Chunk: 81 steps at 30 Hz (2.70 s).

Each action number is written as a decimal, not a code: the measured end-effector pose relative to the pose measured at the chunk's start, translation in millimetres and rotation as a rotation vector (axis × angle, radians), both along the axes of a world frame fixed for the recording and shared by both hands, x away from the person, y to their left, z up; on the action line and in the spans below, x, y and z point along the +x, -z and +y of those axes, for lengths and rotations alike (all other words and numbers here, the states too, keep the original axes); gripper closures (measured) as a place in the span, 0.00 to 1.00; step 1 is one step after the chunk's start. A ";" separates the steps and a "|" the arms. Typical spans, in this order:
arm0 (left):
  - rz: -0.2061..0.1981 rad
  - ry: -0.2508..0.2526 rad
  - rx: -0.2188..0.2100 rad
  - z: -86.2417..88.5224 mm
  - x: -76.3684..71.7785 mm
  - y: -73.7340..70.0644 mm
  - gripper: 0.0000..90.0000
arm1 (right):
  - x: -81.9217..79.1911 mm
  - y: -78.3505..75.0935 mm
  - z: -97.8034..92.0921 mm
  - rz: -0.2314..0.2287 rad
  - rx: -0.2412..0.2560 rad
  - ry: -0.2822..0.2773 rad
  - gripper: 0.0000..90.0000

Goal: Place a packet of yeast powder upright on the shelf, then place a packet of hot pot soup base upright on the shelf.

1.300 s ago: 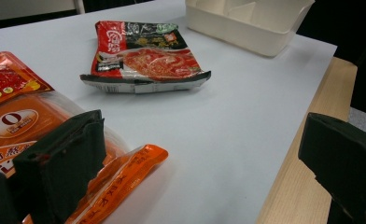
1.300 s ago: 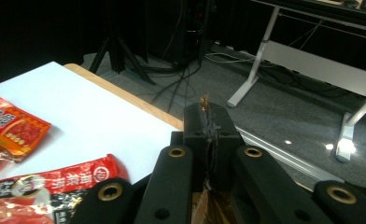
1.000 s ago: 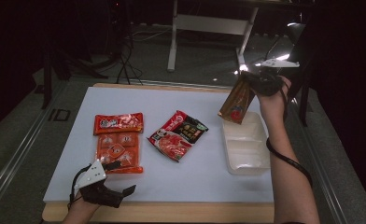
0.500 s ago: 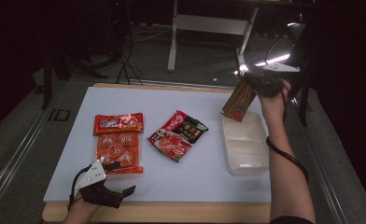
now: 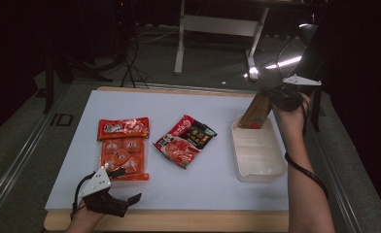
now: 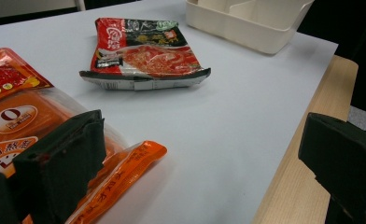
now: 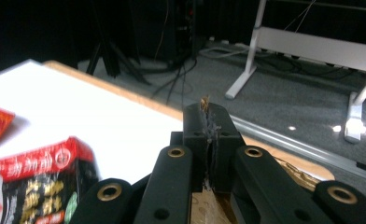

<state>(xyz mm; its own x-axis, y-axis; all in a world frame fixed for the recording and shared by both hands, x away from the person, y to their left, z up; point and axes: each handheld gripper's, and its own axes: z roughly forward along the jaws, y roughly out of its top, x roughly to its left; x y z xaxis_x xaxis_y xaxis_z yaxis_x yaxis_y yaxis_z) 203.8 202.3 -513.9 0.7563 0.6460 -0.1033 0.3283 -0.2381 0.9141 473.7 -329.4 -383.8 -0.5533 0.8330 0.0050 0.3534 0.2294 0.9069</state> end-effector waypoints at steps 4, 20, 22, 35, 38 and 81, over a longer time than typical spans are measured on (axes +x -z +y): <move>-0.001 -0.001 -0.004 0.1 -0.7 -0.3 0.01 | -3.5 9.6 9.5 0.027 -0.028 -0.031 0.98; -0.001 0.008 0.000 -0.5 -0.6 -0.4 0.01 | -9.0 32.0 39.0 0.066 -0.044 -0.074 0.94; 0.001 0.011 -0.001 -0.7 -0.5 -0.2 0.01 | -8.9 31.7 41.5 0.054 -0.065 -0.065 0.92; 0.001 0.015 -0.007 -1.6 0.2 0.1 0.01 | -14.6 20.6 47.9 0.030 -0.066 -0.048 0.59; 0.004 0.015 -0.009 -1.5 -0.2 0.3 0.01 | -20.6 11.9 48.4 -0.012 -0.062 -0.050 0.50; 0.084 0.071 -0.045 -9.9 29.0 -22.8 0.06 | -208.2 12.3 53.7 -0.057 0.122 -0.247 0.15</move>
<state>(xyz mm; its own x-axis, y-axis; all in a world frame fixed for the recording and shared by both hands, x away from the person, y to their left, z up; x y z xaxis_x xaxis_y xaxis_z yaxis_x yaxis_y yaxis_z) 232.8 192.4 -491.1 0.7875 0.5842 -0.1964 0.3882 -0.2227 0.8943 265.5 -275.7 -396.1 -0.7415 0.6683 0.0600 0.2478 0.1896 0.9501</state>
